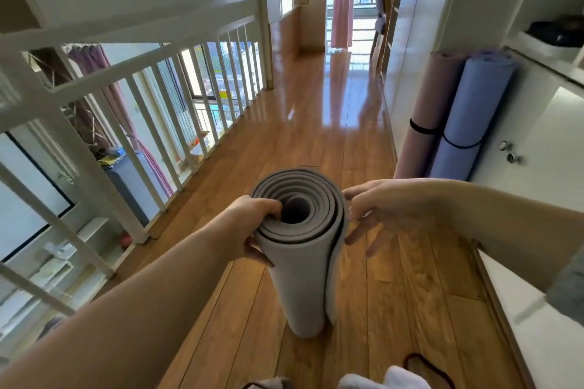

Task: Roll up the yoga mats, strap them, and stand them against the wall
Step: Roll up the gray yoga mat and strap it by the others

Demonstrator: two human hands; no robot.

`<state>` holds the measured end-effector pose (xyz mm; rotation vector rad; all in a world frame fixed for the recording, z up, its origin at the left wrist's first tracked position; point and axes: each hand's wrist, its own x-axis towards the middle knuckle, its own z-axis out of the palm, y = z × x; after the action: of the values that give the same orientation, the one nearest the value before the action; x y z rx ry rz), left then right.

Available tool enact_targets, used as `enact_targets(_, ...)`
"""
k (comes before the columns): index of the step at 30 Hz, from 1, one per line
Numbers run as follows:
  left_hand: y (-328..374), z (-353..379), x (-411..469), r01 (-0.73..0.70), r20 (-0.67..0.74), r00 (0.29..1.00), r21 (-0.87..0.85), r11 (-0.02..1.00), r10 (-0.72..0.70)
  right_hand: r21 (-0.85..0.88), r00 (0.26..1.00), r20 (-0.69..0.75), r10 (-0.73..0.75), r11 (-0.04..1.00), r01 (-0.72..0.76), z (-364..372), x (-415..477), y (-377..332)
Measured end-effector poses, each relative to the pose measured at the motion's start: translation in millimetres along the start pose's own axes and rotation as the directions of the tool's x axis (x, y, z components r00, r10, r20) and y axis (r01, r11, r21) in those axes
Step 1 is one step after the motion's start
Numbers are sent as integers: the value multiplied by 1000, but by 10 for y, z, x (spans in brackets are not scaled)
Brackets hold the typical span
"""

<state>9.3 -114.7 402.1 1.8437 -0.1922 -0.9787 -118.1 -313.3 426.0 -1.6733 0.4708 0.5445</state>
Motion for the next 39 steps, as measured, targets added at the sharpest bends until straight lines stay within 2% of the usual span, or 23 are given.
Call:
enact_targets(1,-8,-6,-6,-1,-7,1000,-7,1000,1,-59,1000,-12,-11,998,11,33,-57,-29)
enact_targets(2,-14,-9,-12,0,-10,1000,-11,1000,0,-184,998,-29,-64,981,58,88,-93,-57)
enact_targets(3,-18,-4,-17,2,-9,1000,-12,1000,-2,-361,986,-35,-165,922,141,128,-130,-65)
enact_targets(5,-20,23,-19,1,7,1000,-3,1000,-1,-624,915,51,-399,703,342,238,-156,-117)
enact_targets(6,-18,36,-13,2,15,1000,-1,1000,-2,-666,888,94,-450,634,392,241,-135,-132)
enact_targets(8,1,55,6,13,20,1000,-13,1000,-13,-657,909,66,-411,668,349,232,-83,-208)
enact_targets(10,43,51,54,24,22,999,-38,999,-24,-632,934,-60,-353,738,238,195,24,-267)
enact_targets(14,210,60,224,59,30,998,-72,996,-57,-655,911,-221,-350,745,128,117,340,-344)
enact_targets(19,472,36,553,130,98,988,-110,985,-119,-574,888,-356,-292,818,38,-176,703,-502)
enact_targets(23,552,9,825,123,130,986,-124,985,-107,-445,886,-385,-259,893,67,-363,887,-522)
enact_targets(27,530,51,889,99,172,982,-134,986,-76,-367,873,-412,-262,924,105,-420,905,-443)
enact_targets(28,528,83,878,54,141,989,-136,989,-34,-358,875,-407,-264,927,113,-410,885,-431)
enact_targets(29,523,110,859,-73,57,995,-90,993,79,-357,877,-401,-264,927,115,-397,867,-423)
enact_targets(30,523,133,847,-269,-58,961,49,962,272,-354,881,-396,-260,928,114,-381,850,-418)
enact_targets(31,535,153,823,-444,-132,862,271,854,490,-348,883,-395,-255,931,113,-361,836,-416)
enact_targets(32,548,178,765,-544,-125,742,464,699,659,-344,884,-394,-251,932,111,-341,827,-404)
enact_targets(33,554,208,696,-559,-61,690,588,585,721,-348,880,-400,-257,931,114,-317,823,-399)
enact_targets(34,549,240,640,-513,17,716,691,509,698,-343,873,-409,-265,931,123,-287,822,-395)
enact_targets(36,501,286,529,-363,116,816,865,346,566,-342,869,-406,-283,929,143,-241,807,-380)
enact_targets(38,496,287,462,-291,164,853,937,192,495,-355,855,-434,-285,926,128,-211,746,-332)
enact_targets(39,520,261,439,-272,167,865,949,162,473,-297,855,-441,-272,944,146,-204,704,-284)
